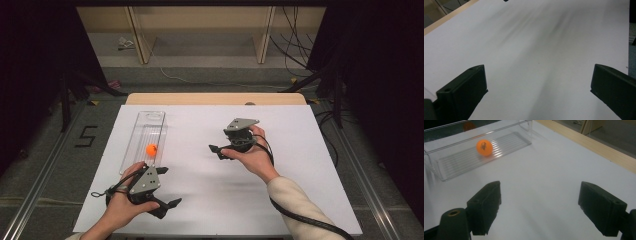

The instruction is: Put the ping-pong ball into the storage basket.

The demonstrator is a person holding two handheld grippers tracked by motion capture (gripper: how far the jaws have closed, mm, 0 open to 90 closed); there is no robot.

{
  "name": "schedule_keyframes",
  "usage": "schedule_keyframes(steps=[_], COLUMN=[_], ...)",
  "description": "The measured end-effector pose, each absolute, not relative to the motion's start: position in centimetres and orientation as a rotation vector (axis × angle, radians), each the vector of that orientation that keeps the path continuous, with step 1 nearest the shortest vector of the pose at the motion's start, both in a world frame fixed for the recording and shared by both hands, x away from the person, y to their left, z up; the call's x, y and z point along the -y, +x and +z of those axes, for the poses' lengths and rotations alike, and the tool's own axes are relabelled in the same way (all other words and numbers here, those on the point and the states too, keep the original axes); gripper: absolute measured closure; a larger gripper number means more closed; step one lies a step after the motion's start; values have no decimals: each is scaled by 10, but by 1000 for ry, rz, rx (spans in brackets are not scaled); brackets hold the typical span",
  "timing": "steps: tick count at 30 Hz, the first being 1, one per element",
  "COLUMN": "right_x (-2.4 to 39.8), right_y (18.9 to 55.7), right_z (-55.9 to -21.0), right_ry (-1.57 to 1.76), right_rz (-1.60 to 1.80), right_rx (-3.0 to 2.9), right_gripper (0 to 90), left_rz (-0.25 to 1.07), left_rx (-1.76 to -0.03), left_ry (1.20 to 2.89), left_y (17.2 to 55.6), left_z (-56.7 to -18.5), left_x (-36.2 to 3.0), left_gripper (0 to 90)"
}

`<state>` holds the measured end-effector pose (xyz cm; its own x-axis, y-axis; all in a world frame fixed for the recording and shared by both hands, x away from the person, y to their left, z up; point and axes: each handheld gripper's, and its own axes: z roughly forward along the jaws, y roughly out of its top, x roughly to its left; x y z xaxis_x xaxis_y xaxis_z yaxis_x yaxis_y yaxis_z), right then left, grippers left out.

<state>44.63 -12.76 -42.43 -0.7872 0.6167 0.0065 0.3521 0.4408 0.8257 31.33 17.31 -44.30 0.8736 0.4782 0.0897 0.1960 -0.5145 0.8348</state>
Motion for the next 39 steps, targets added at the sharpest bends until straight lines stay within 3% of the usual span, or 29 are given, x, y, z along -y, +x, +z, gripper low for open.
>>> schedule_keyframes(steps=[39], right_x=[190], right_y=[418], right_z=[-423], right_ry=[921], right_rz=[1258], right_rx=[-2340], right_gripper=[197], left_rz=[394], left_rx=[-496], left_ry=[2109], left_y=[314], left_z=[-442], left_x=[-174], left_gripper=[0])
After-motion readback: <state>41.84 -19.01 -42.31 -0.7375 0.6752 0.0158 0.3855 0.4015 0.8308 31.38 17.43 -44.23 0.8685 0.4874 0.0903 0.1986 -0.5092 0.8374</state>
